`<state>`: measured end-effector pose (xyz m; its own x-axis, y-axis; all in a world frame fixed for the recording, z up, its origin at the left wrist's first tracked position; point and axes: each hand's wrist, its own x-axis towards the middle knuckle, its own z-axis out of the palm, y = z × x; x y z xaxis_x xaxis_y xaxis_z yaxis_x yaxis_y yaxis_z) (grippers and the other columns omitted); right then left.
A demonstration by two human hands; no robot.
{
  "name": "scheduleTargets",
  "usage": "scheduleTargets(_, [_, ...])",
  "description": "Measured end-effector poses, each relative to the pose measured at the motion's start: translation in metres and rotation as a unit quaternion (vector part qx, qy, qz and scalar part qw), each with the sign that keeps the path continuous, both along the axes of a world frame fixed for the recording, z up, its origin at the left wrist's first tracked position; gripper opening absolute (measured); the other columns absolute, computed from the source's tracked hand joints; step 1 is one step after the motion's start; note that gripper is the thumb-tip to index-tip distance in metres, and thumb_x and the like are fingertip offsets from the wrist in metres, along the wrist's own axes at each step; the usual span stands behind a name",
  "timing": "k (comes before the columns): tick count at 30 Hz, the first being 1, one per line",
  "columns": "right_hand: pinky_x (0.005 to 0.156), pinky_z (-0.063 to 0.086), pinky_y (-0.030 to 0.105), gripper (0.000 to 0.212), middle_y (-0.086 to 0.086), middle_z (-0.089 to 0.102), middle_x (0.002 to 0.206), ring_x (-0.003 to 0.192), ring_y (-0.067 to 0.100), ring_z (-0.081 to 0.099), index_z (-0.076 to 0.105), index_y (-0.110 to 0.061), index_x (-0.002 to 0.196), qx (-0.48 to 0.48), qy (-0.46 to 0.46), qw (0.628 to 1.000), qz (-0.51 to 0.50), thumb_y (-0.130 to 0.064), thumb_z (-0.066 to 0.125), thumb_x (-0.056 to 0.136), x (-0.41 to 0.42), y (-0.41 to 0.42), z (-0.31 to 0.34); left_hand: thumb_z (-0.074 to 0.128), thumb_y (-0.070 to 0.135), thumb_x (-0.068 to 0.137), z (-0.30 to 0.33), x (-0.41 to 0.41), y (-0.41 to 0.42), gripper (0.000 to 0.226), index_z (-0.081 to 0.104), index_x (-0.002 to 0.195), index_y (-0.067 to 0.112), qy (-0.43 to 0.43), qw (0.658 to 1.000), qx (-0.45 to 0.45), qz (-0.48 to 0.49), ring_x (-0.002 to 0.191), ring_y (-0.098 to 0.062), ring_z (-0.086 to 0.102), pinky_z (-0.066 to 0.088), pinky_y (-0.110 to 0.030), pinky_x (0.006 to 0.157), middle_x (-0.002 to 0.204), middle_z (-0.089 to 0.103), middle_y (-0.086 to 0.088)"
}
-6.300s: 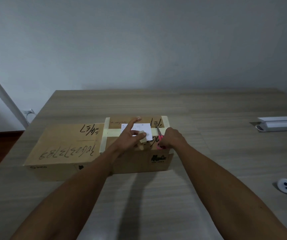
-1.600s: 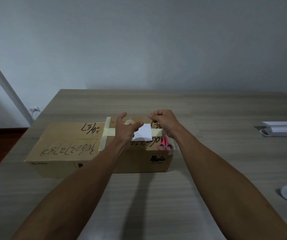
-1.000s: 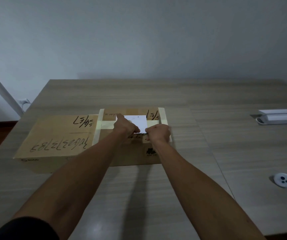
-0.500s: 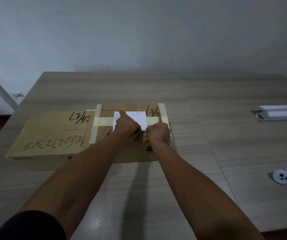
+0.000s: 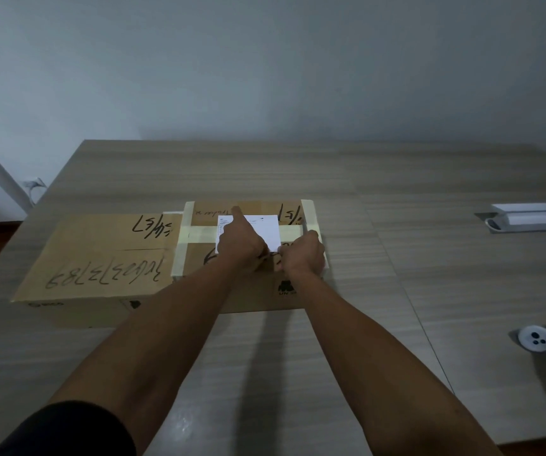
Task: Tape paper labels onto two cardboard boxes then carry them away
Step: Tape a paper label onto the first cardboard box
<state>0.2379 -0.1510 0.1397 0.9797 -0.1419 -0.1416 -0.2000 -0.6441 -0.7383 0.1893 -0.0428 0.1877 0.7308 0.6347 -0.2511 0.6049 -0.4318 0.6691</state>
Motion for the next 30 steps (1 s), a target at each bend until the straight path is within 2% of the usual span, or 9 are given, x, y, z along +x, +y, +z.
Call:
scheduleTargets(4, [0.069,0.06,0.037,0.037,0.006,0.075,0.088,0.072,0.028,0.074,0.062,-0.013,0.095,0.01,0.025,0.999,0.031,-0.023,0.088,0.071,0.0,0.002,0.005,0.092,0.015,0.067,0.001,-0.01,0.004,0.121,0.013,0.159,0.018,-0.014,1.0,0.012,-0.014,0.121,-0.038,0.058,0.049,-0.042,0.087,0.135,0.056,-0.017])
scheduleTargets(8, [0.054,0.04,0.026,0.039,0.006,0.074,0.092,0.08,0.028,0.073,0.067,-0.008,0.095,0.02,0.045,0.997,0.055,-0.024,0.092,0.07,-0.002,0.001,0.01,0.094,0.021,0.064,-0.001,-0.012,0.006,0.126,0.012,0.159,0.019,-0.017,0.999,0.029,-0.012,0.12,-0.038,0.059,0.051,-0.044,0.091,0.136,0.057,-0.015])
scheduleTargets(13, [0.067,0.063,0.042,0.036,0.009,0.07,0.103,0.082,0.032,0.074,0.06,-0.013,0.101,0.002,0.034,0.999,0.031,-0.014,0.086,0.077,0.009,-0.011,0.014,0.094,0.023,0.065,-0.004,-0.017,0.011,0.128,0.008,0.16,0.024,-0.022,0.999,0.035,-0.017,0.118,-0.038,0.06,0.05,-0.044,0.091,0.138,0.057,-0.014])
scheduleTargets(17, [0.071,0.063,0.042,0.022,0.007,0.068,0.097,0.08,0.029,0.069,0.062,-0.012,0.097,0.033,0.009,0.998,0.052,-0.019,0.079,0.085,0.011,-0.023,0.018,0.094,0.024,0.068,-0.009,-0.025,0.012,0.123,0.011,0.16,0.026,-0.063,0.997,0.027,-0.032,0.115,-0.038,0.062,0.052,-0.045,0.092,0.138,0.059,-0.016])
scheduleTargets(20, [0.062,0.063,0.042,0.014,0.003,0.068,0.086,0.068,0.027,0.07,0.062,-0.014,0.089,0.082,-0.027,0.994,0.064,-0.024,0.07,0.094,0.008,-0.033,0.028,0.089,0.03,0.076,-0.015,-0.034,0.015,0.108,0.017,0.157,0.027,-0.125,0.99,0.036,-0.063,0.097,-0.033,0.069,0.055,-0.04,0.082,0.112,0.072,-0.015])
scheduleTargets(22, [0.056,0.053,0.032,0.009,0.001,0.066,0.091,0.067,0.021,0.067,0.061,-0.015,0.094,0.018,-0.071,0.995,0.072,-0.023,0.062,0.099,0.006,-0.042,0.032,0.082,0.027,0.084,-0.016,-0.043,0.021,0.093,0.022,0.156,0.024,-0.146,0.986,0.052,-0.059,0.084,-0.025,0.069,0.054,-0.034,0.075,0.099,0.075,-0.01])
scheduleTargets(26, [0.069,0.051,0.033,0.016,0.009,0.064,0.111,0.096,0.027,0.065,0.068,-0.009,0.106,-0.052,-0.099,0.987,0.117,-0.022,0.064,0.097,0.009,-0.053,0.028,0.069,0.02,0.091,-0.016,-0.062,0.03,0.075,0.027,0.153,0.02,-0.178,0.981,0.073,-0.015,0.068,-0.019,0.066,0.048,-0.029,0.057,0.09,0.075,-0.009])
scheduleTargets(28, [0.073,0.057,0.038,0.019,0.01,0.063,0.112,0.097,0.028,0.064,0.069,-0.009,0.106,-0.064,-0.091,0.986,0.128,-0.025,0.066,0.096,0.006,-0.056,0.026,0.061,0.02,0.094,-0.017,-0.072,0.033,0.068,0.025,0.152,0.017,-0.192,0.98,0.052,0.0,0.067,-0.019,0.066,0.044,-0.028,0.053,0.085,0.073,-0.006])
scheduleTargets(30, [0.074,0.059,0.041,0.026,0.011,0.064,0.108,0.095,0.03,0.064,0.069,-0.008,0.105,-0.092,-0.088,0.983,0.133,-0.031,0.067,0.094,0.003,-0.056,0.023,0.05,0.029,0.096,-0.021,-0.083,0.038,0.06,0.022,0.148,0.018,-0.203,0.978,0.048,0.0,0.072,-0.022,0.066,0.052,-0.037,0.06,0.091,0.07,-0.008])
